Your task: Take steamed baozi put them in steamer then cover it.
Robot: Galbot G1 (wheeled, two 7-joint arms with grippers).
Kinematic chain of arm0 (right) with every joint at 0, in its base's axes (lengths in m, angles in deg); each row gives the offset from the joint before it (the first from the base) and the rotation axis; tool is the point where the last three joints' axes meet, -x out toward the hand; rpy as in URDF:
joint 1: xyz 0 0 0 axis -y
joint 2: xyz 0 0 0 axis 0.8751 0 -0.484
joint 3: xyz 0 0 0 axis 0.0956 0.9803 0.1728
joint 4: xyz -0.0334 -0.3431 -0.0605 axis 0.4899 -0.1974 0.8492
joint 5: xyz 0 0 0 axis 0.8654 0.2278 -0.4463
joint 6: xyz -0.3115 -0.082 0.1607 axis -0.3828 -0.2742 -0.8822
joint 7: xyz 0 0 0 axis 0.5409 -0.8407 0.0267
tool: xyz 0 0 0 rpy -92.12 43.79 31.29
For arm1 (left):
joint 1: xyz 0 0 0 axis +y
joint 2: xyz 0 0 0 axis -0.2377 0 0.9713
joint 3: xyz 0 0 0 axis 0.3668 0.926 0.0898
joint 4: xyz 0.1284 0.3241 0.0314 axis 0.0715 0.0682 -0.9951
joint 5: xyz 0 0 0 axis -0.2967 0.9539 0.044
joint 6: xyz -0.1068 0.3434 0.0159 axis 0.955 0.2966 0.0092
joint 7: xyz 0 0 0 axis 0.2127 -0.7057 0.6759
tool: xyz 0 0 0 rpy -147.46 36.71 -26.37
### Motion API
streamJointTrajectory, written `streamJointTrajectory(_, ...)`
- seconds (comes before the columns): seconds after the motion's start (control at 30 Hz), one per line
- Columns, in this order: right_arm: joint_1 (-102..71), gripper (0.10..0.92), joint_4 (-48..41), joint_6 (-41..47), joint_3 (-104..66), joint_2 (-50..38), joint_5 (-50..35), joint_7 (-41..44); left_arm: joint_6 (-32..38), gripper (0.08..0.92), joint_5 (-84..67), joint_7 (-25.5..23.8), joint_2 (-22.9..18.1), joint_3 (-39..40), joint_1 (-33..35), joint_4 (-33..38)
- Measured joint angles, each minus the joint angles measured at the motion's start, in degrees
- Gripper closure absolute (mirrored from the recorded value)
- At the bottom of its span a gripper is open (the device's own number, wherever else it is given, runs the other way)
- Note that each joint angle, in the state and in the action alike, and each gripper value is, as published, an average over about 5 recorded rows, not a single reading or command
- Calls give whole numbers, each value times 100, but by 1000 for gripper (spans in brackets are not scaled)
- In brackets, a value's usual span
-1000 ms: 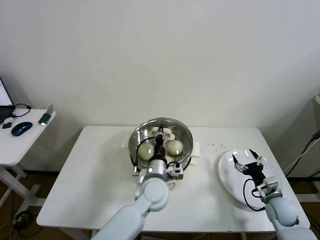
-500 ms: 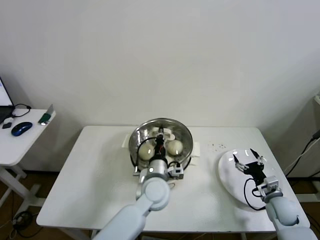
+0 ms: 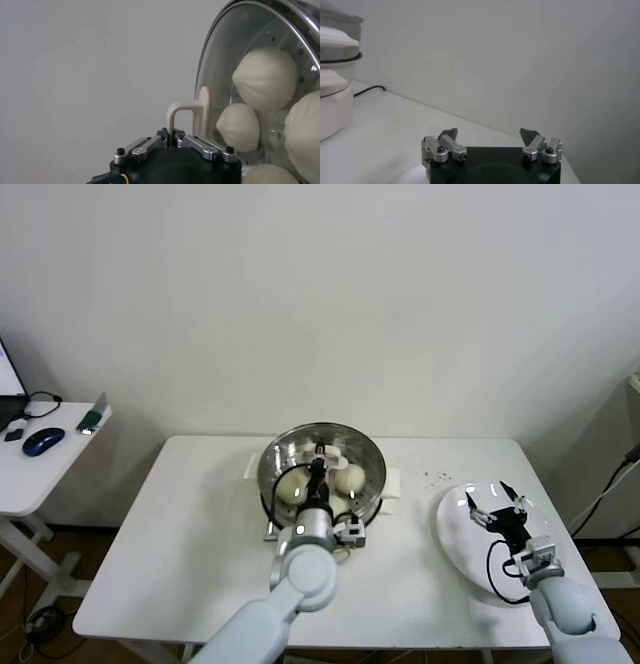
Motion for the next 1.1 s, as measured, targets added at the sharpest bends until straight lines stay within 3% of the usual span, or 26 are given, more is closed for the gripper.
streamJointTrajectory(0.73, -52, 203, -34, -60, -103, 49, 52, 102, -4, 855, -117, 188, 30, 111, -51, -103)
streamJointTrajectory(0.87, -58, 203, -27, -53, -113, 49, 54, 111, -2, 784, -114, 128, 49, 112, -54, -52)
streamJointTrajectory(1.1, -82, 203, 33, 40, -169, 25, 22, 113, 5, 577, -210, -13, 170, 122, -15, 208)
